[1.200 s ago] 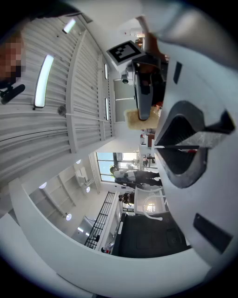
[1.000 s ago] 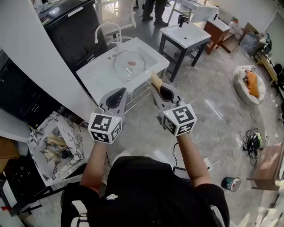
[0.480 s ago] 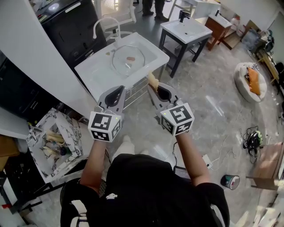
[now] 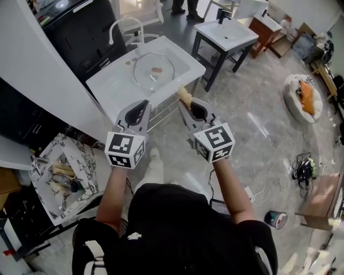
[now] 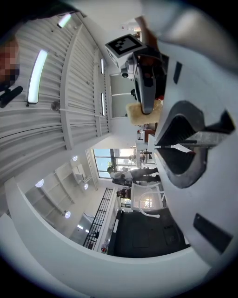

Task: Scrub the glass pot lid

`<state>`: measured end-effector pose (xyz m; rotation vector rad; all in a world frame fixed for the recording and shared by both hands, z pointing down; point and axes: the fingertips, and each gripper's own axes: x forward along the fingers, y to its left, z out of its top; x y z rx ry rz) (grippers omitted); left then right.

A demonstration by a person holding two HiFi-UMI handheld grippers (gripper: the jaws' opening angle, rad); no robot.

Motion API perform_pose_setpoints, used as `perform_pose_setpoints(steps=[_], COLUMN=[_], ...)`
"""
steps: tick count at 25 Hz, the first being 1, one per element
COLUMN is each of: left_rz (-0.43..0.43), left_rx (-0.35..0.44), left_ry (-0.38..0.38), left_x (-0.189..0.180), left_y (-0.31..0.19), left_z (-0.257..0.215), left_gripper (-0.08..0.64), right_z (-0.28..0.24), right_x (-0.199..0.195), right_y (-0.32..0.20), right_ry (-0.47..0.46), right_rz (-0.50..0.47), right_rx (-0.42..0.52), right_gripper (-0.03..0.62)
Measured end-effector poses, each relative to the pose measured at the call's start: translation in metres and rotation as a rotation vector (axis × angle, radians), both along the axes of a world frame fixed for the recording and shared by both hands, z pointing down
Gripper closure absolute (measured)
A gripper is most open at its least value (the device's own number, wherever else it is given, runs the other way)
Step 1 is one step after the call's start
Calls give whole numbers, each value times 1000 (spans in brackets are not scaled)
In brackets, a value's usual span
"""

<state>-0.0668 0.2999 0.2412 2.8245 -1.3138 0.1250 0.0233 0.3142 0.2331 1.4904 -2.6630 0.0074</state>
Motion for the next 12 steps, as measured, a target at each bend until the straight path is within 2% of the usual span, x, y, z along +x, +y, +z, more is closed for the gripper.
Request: perform_pose_setpoints(steps=[12], left_rz=[29], left_rx=[-9], left_ry=[-21], left_x=[14], left_y=[-113], left_z=[2], left_gripper=[545], right_z=[8], right_x=[9], right_y=[-111], right_ry=[3], right_rz=[18], right_rx=[-27], right_gripper=[574])
